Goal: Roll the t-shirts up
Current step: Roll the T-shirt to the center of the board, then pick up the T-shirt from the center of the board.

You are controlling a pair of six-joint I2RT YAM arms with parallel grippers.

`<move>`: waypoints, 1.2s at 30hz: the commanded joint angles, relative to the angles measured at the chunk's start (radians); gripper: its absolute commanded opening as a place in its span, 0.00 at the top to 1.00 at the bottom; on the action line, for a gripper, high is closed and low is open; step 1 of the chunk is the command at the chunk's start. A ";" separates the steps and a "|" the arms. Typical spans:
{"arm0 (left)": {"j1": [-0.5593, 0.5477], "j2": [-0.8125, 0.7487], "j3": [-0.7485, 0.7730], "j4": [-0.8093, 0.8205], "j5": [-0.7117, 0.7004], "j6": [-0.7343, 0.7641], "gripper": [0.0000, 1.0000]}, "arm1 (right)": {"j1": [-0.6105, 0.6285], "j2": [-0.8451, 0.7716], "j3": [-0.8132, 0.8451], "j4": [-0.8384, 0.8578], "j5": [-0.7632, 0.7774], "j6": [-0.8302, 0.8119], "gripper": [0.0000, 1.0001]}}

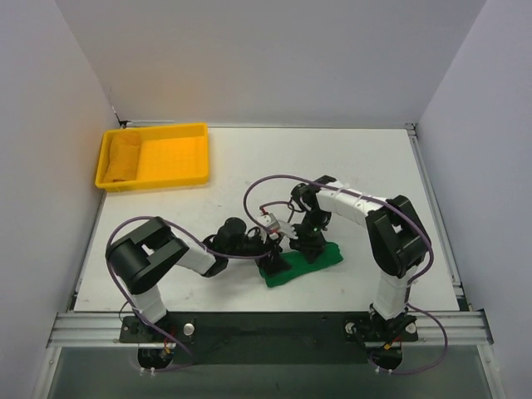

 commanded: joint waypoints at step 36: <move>0.150 -0.596 -0.070 -0.482 -0.182 0.540 0.03 | 0.119 -0.413 -0.496 0.986 0.167 0.359 1.00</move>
